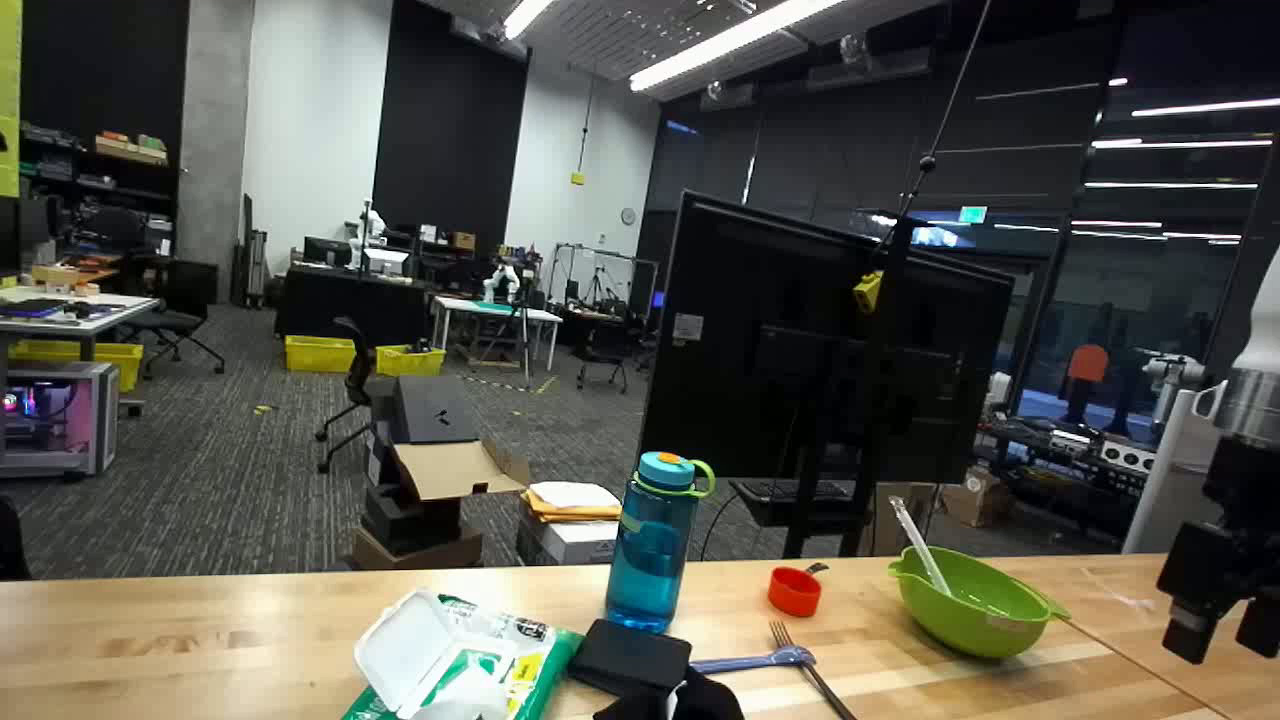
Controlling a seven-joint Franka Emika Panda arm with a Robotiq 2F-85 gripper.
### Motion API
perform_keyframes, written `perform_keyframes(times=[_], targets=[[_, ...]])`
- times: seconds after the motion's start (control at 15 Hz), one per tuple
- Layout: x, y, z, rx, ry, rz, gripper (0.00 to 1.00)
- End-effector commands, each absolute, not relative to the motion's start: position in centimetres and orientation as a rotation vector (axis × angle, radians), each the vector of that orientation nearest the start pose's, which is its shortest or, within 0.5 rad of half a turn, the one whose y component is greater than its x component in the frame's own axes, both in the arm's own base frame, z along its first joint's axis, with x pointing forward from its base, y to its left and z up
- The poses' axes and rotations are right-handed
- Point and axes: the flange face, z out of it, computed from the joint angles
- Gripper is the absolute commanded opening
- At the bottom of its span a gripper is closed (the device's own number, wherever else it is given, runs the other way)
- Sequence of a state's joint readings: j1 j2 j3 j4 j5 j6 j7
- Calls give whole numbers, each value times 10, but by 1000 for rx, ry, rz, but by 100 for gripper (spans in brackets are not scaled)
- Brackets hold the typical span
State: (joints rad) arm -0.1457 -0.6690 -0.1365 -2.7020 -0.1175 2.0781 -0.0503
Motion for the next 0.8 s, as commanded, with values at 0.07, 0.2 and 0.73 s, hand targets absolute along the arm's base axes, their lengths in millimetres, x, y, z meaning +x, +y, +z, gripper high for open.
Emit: perform_keyframes(times=[0.07,0.2,0.73], targets=[[328,-100,430,-3158,237,-61,100],[328,-100,430,-3158,237,-61,100],[336,-106,431,-3168,256,-68,100]])
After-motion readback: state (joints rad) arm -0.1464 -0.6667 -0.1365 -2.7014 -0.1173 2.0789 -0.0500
